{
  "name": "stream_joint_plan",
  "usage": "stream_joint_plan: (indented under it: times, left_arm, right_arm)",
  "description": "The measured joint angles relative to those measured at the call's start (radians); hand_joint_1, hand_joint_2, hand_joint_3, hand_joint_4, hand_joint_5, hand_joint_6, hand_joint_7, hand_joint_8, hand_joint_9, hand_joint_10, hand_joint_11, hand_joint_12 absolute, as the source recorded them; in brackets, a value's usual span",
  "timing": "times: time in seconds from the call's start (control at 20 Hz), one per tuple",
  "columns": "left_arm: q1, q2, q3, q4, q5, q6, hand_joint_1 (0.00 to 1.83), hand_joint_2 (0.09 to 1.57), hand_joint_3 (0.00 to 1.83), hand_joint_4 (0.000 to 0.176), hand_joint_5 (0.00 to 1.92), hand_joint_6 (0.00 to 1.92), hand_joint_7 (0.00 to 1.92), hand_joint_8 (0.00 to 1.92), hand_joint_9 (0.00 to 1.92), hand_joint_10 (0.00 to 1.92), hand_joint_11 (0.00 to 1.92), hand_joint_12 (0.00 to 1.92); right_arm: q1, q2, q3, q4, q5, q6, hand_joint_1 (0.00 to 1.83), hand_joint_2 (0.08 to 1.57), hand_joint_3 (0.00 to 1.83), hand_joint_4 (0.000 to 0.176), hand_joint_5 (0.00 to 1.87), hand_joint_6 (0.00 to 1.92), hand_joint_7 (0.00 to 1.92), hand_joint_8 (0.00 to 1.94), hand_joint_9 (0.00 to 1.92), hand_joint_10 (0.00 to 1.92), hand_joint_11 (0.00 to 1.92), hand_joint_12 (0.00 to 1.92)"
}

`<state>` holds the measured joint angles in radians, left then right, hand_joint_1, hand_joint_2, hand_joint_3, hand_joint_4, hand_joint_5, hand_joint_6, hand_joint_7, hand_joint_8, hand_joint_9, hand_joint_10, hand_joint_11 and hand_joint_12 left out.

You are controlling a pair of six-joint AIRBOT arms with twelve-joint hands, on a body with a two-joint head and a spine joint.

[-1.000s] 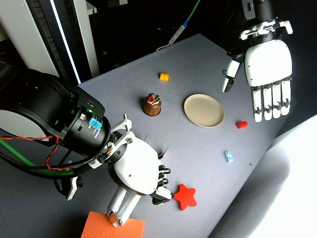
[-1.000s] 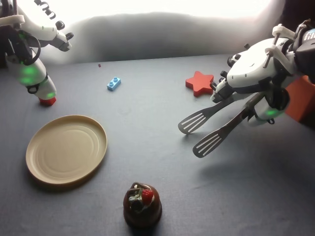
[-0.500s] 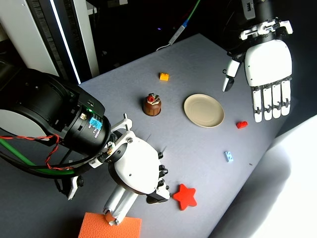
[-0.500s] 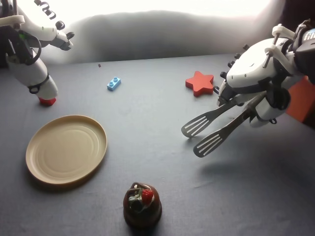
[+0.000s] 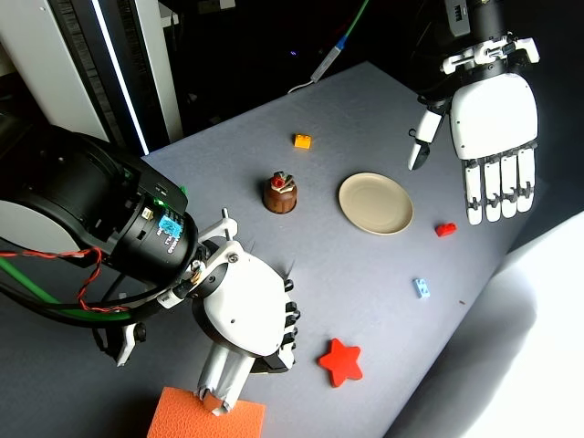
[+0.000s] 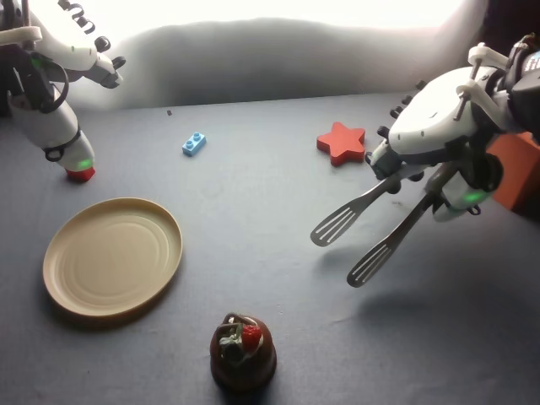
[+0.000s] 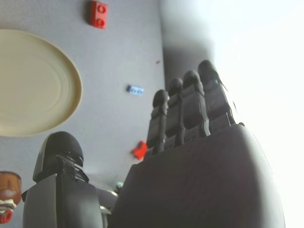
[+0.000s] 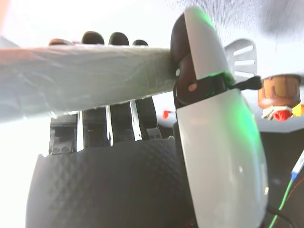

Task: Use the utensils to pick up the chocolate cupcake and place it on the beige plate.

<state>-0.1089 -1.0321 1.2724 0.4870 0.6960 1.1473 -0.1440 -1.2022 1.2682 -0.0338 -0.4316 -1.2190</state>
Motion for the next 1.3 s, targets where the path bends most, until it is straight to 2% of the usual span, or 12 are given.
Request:
stream_joint_plan:
  times: [0.15,0.25,0.35,0.4,0.45,0.6,0.65,0.8,0.95,1.1,1.15,1.3]
  left_arm:
    - [0.000,0.000,0.000,0.000,0.001,0.000,0.40,1.05,0.00,0.000,0.13,0.01,0.14,0.01,0.13,0.01,0.00,0.32]
    - [0.000,0.000,0.000,-0.001,0.002,0.000,0.38,1.05,0.00,0.000,0.13,0.00,0.14,0.00,0.12,0.00,0.00,0.32]
    - [0.000,0.000,0.000,-0.001,0.002,0.000,0.38,1.06,0.00,0.000,0.12,0.00,0.13,0.00,0.12,0.00,0.00,0.32]
    - [0.000,0.000,0.000,-0.001,0.002,0.000,0.38,1.05,0.00,0.000,0.12,0.00,0.14,0.00,0.12,0.00,0.00,0.32]
    - [0.000,0.000,0.000,-0.001,0.001,0.001,0.38,1.05,0.00,0.000,0.13,0.01,0.14,0.00,0.13,0.00,0.00,0.32]
    - [0.000,0.000,0.000,-0.001,0.002,0.002,0.38,1.06,0.00,0.000,0.13,0.00,0.13,0.00,0.12,0.00,0.00,0.32]
    - [0.000,0.000,0.000,-0.001,0.002,0.002,0.35,1.07,0.00,0.000,0.13,0.00,0.13,0.00,0.12,0.00,0.00,0.33]
    - [0.000,0.000,0.000,0.000,0.003,0.003,0.36,1.06,0.00,0.000,0.14,0.00,0.15,0.00,0.14,0.00,0.00,0.37]
    - [0.000,-0.001,0.000,-0.002,0.003,0.004,0.35,1.06,0.00,0.000,0.10,0.00,0.13,0.00,0.12,0.00,0.00,0.30]
    - [0.000,-0.007,0.001,-0.002,0.002,0.004,0.37,1.06,0.00,0.000,0.12,0.00,0.14,0.00,0.12,0.00,0.00,0.33]
    - [0.000,-0.007,0.001,-0.002,0.002,0.004,0.36,1.07,0.00,0.000,0.09,0.00,0.12,0.00,0.09,0.00,0.00,0.25]
    - [0.000,-0.007,0.002,-0.001,0.003,0.005,0.37,1.06,0.00,0.000,0.10,0.00,0.14,0.00,0.11,0.01,0.00,0.31]
  right_arm:
    - [0.005,0.000,-0.005,0.002,0.008,0.003,1.11,1.12,0.00,0.000,0.45,0.88,0.45,1.22,0.41,1.52,0.40,1.91]
    - [0.011,0.004,-0.010,0.002,0.013,0.014,1.11,1.12,0.00,0.000,0.42,0.92,0.41,1.33,0.38,1.61,0.40,1.92]
    - [0.028,0.014,-0.025,-0.003,0.018,0.014,1.15,1.12,0.00,0.000,0.48,0.90,0.39,1.44,0.37,1.70,0.45,1.92]
    - [0.042,0.024,-0.046,-0.005,0.024,0.014,1.10,1.21,0.01,0.000,0.68,1.26,0.42,1.43,0.39,1.70,0.46,1.92]
    - [0.055,0.029,-0.071,-0.006,0.031,0.014,1.08,1.24,0.01,0.000,0.69,1.37,0.41,1.43,0.38,1.69,0.47,1.92]
    - [0.078,0.034,-0.131,0.000,0.055,0.014,1.06,1.27,0.00,0.000,0.67,1.44,0.39,1.56,0.36,1.82,0.48,1.92]
    - [0.080,0.028,-0.149,0.004,0.075,0.015,1.06,1.27,0.00,0.000,0.67,1.44,0.39,1.66,0.38,1.86,0.52,1.92]
    - [0.079,0.011,-0.155,0.003,0.085,0.015,1.08,1.25,0.00,0.000,0.70,1.40,0.42,1.62,0.40,1.85,0.53,1.92]
    - [0.079,-0.014,-0.154,-0.005,0.097,0.018,1.08,1.26,0.00,0.000,0.70,1.41,0.42,1.73,0.42,1.89,0.54,1.92]
    - [0.079,-0.047,-0.154,-0.003,0.098,0.038,1.09,1.24,0.00,0.000,0.73,1.36,0.43,1.74,0.44,1.92,0.56,1.92]
    - [0.079,-0.061,-0.154,-0.002,0.099,0.042,1.10,1.26,0.00,0.000,0.70,1.38,0.48,1.66,0.43,1.87,0.54,1.92]
    - [0.078,-0.077,-0.154,-0.003,0.098,0.044,1.09,1.24,0.00,0.000,0.72,1.38,0.41,1.71,0.41,1.91,0.54,1.92]
